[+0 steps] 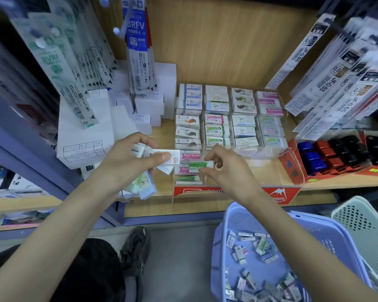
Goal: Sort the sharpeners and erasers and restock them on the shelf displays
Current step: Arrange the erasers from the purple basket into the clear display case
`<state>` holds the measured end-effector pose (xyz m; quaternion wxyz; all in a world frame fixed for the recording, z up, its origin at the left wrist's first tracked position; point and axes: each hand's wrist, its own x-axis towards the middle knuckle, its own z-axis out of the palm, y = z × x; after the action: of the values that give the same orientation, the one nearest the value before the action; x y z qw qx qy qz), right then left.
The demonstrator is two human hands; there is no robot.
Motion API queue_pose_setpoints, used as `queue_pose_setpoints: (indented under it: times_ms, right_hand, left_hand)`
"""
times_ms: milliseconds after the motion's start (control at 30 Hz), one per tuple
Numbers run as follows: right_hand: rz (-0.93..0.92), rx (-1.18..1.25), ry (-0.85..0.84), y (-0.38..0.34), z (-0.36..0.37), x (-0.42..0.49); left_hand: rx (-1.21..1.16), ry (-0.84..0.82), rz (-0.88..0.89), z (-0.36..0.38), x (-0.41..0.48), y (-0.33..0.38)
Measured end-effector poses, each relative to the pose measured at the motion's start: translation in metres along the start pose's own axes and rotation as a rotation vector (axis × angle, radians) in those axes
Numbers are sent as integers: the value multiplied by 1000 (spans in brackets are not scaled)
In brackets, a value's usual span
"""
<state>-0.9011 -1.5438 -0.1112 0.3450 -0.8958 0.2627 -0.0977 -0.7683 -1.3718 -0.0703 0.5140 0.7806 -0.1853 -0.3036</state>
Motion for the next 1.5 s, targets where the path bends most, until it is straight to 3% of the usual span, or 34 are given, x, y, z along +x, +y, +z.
queue_pose_setpoints:
  times_ms: [200, 400, 800, 933, 1100, 1267, 1400, 1500]
  right_hand:
    - [-118, -200, 50, -10, 11, 2]
    - [-35, -223, 65, -13, 31, 10]
    - [-284, -608, -23, 0, 24, 18]
    - [-326, -675, -94, -2, 18, 23]
    - [-332, -841, -64, -5, 25, 29]
    - [-288, -718, -10, 0, 26, 28]
    - [-275, -394, -209, 2, 8, 24]
    - [-269, -413, -349, -1, 1, 23]
  left_hand:
    - [-12, -11, 5, -1, 1, -1]
    - [-27, -18, 4, -1, 0, 1]
    - [-17, -12, -3, 2, 0, 3]
    - [-6, -7, -1, 4, 2, 2]
    - [3, 1, 9, 6, 3, 3]
    - [10, -1, 11, 6, 4, 2]
    - [-2, -4, 19, 6, 4, 2]
    - [-23, 0, 18, 6, 3, 4]
